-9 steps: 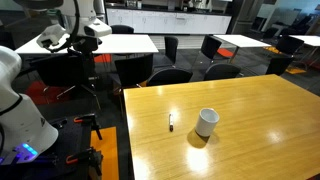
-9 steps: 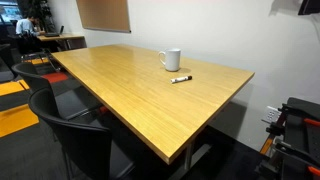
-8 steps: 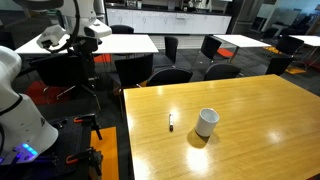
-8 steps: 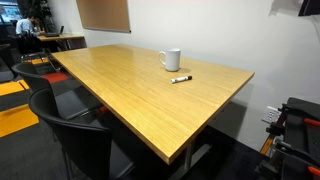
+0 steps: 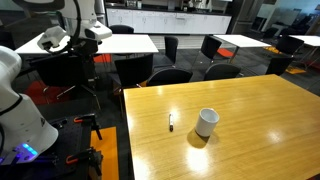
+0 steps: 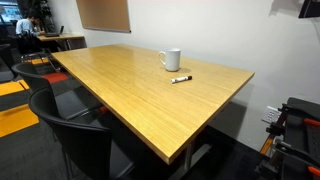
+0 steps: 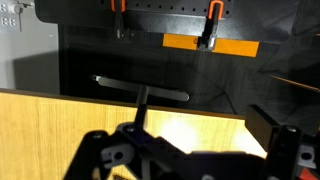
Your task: Put the marker in the cup
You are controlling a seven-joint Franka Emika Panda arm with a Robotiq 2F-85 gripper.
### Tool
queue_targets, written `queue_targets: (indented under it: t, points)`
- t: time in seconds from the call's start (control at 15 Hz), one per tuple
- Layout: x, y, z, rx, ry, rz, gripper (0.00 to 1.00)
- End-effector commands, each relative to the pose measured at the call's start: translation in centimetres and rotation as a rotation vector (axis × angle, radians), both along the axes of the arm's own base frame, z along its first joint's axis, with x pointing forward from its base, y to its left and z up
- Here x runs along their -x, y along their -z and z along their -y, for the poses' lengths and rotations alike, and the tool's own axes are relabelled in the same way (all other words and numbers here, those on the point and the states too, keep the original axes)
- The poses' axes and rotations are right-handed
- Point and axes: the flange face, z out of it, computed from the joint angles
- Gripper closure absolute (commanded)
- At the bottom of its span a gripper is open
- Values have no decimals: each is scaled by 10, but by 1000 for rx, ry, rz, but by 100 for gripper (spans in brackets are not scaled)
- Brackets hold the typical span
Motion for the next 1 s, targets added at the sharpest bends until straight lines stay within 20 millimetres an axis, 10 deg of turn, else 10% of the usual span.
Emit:
queue_targets:
  t: [0.0,0.93]
  points:
    - [-5,-2,2,19,-3,25,0]
    - [-74,-6,46,239,-207,174,0]
